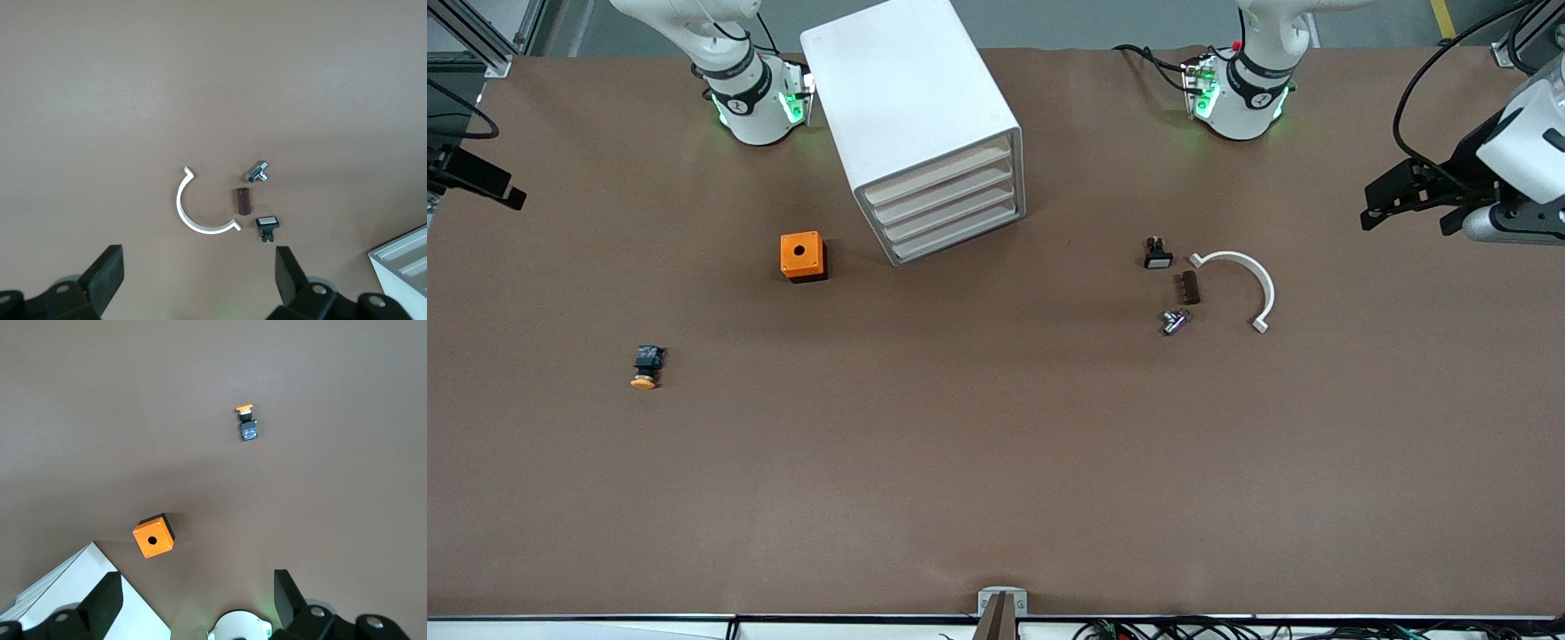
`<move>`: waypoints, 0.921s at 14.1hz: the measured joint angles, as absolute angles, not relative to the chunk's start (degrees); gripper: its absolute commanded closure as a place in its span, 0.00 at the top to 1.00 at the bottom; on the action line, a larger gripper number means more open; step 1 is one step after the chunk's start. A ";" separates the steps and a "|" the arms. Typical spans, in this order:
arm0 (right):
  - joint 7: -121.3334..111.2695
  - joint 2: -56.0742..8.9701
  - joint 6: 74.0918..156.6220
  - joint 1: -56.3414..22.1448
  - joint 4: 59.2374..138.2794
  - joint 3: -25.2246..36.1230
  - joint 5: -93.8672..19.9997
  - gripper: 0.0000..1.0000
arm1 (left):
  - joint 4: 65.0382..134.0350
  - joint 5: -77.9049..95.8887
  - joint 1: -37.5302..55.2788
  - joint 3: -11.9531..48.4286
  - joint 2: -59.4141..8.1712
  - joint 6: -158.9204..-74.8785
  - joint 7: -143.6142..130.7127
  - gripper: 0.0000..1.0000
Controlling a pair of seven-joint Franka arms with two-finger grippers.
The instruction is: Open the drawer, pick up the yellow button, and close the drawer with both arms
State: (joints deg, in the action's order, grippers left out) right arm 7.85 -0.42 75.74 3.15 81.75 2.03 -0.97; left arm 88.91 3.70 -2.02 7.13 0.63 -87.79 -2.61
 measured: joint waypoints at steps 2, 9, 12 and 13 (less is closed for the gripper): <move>7.13 0.45 77.06 3.15 83.64 2.24 -0.97 1.00 | 88.91 3.70 -2.01 7.04 0.63 -87.79 -2.61 1.00; 5.10 5.07 81.96 3.11 89.42 2.21 -0.80 1.00 | 88.04 3.70 -1.63 6.61 0.63 -87.79 -2.63 1.00; 2.95 5.11 82.41 2.98 89.54 2.01 0.18 1.00 | 87.93 3.70 -1.67 6.49 0.60 -87.79 -2.63 1.00; 2.08 5.11 82.45 2.96 89.54 1.98 0.46 1.00 | 87.92 3.70 -1.68 6.47 0.59 -87.79 -2.63 1.00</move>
